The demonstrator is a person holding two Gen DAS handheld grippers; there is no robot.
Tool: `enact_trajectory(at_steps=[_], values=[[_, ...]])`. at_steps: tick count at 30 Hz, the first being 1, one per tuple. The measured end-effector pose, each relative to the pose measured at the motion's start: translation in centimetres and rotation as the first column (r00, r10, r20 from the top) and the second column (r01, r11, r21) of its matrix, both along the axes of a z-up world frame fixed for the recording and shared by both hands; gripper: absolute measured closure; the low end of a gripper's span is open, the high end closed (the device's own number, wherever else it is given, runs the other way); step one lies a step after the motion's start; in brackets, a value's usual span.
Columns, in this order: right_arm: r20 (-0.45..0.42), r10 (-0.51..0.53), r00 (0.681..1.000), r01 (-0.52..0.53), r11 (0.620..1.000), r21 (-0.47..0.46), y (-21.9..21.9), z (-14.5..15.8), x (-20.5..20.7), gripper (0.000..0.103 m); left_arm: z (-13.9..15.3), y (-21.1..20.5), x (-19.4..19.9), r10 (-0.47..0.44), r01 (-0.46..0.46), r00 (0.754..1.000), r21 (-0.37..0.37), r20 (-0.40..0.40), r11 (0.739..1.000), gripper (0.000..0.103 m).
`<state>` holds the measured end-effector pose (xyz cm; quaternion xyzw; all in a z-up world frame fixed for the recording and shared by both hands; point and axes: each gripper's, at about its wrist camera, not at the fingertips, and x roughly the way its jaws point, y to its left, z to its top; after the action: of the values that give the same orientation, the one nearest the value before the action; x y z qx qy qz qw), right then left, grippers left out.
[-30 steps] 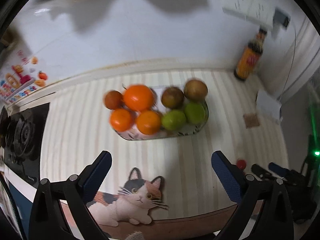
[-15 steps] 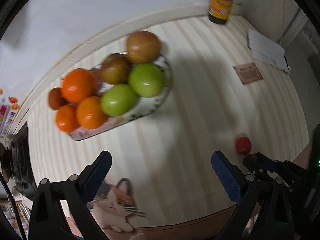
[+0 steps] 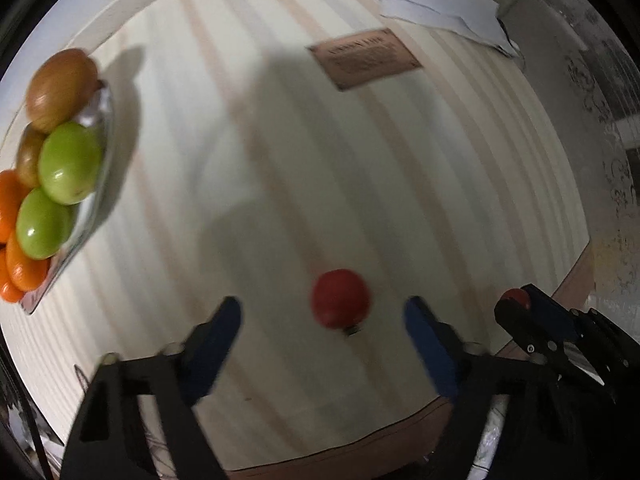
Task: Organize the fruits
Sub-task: 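Grasp a cherry tomato with the left tool while the right tool grasps the other, then lower both cherry tomatoes onto the plate and open both tools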
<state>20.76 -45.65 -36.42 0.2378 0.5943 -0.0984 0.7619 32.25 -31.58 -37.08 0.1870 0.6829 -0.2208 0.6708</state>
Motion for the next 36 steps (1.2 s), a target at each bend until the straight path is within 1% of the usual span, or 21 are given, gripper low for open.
enact_trajectory(at_steps=[1,2,3,4,5,7,12,16,19,23,24,27,28,30,31,32,34,36], values=[[-0.003,-0.008,1.000,0.008,1.000,0.003,-0.2,-0.1,-0.2,0.074,-0.3,-0.4,-0.1,-0.007,0.007,1.000,0.001,-0.005,1.000,0.044],[-0.004,-0.011,1.000,0.011,1.000,0.006,-0.2,-0.2,-0.2,0.074,-0.4,-0.6,-0.2,-0.011,0.011,1.000,0.002,-0.007,1.000,0.048],[-0.004,-0.013,1.000,0.013,1.000,0.006,-0.2,-0.2,-0.3,0.074,-0.6,-0.9,-0.3,-0.016,0.016,1.000,0.006,-0.008,1.000,0.056],[-0.005,-0.012,1.000,0.012,1.000,0.005,-0.3,-0.2,-0.4,0.074,-0.8,-1.0,-0.4,-0.019,0.019,1.000,0.009,-0.009,1.000,0.060],[-0.005,-0.011,1.000,0.011,1.000,0.004,-0.4,-0.2,-0.7,0.074,-0.7,-1.1,-0.4,-0.020,0.020,1.000,0.008,0.003,1.000,0.062],[-0.006,-0.009,1.000,0.009,1.000,0.004,-0.5,-0.3,-0.8,0.074,-0.5,-1.3,-0.5,-0.030,0.029,0.999,0.003,0.021,1.000,0.074],[0.004,-0.002,1.000,0.002,1.000,0.000,-0.7,0.1,-0.8,0.074,0.0,-0.7,0.2,-0.001,0.002,1.000,-0.027,0.031,1.000,0.075],[0.019,0.017,1.000,-0.017,1.000,-0.006,-0.4,0.8,-0.6,0.074,1.2,1.5,1.1,0.042,-0.040,0.998,-0.056,0.040,0.998,0.075],[0.037,0.041,0.998,-0.041,0.999,-0.008,0.1,1.6,0.1,0.074,2.9,4.1,1.7,0.098,-0.093,0.994,-0.089,0.049,0.992,0.075],[0.073,0.090,0.993,-0.090,0.996,0.004,1.8,2.9,1.8,0.074,6.0,8.4,2.9,0.210,-0.198,0.975,-0.150,0.067,0.969,0.075],[0.083,0.105,0.991,-0.106,0.994,0.010,2.3,3.2,2.3,0.074,6.8,9.9,3.0,0.240,-0.225,0.968,-0.168,0.071,0.960,0.075],[0.111,0.162,0.981,-0.166,0.986,0.026,4.5,4.0,4.4,0.074,9.0,14.6,4.0,0.349,-0.326,0.934,-0.216,0.081,0.921,0.075],[0.121,0.185,0.975,-0.191,0.981,0.036,5.3,4.1,5.3,0.074,9.8,16.5,4.4,0.398,-0.371,0.914,-0.236,0.081,0.898,0.075],[0.137,0.238,0.961,-0.247,0.968,0.046,7.4,4.4,7.0,0.074,10.7,18.8,4.1,0.467,-0.433,0.881,-0.260,0.082,0.863,0.075],[0.146,0.263,0.954,-0.273,0.960,0.053,8.4,4.5,7.8,0.074,11.0,20.3,4.2,0.502,-0.466,0.861,-0.270,0.082,0.843,0.075],[0.157,0.288,0.945,-0.301,0.952,0.063,9.6,4.7,8.8,0.075,11.5,22.0,4.4,0.543,-0.504,0.836,-0.282,0.079,0.817,0.075],[0.173,0.327,0.929,-0.344,0.936,0.077,11.6,4.7,10.5,0.074,11.8,24.7,4.6,0.602,-0.559,0.796,-0.296,0.072,0.775,0.075],[0.189,0.357,0.915,-0.379,0.920,0.096,13.5,4.8,12.2,0.075,11.2,26.7,5.0,0.656,-0.610,0.751,-0.307,0.069,0.730,0.075]])
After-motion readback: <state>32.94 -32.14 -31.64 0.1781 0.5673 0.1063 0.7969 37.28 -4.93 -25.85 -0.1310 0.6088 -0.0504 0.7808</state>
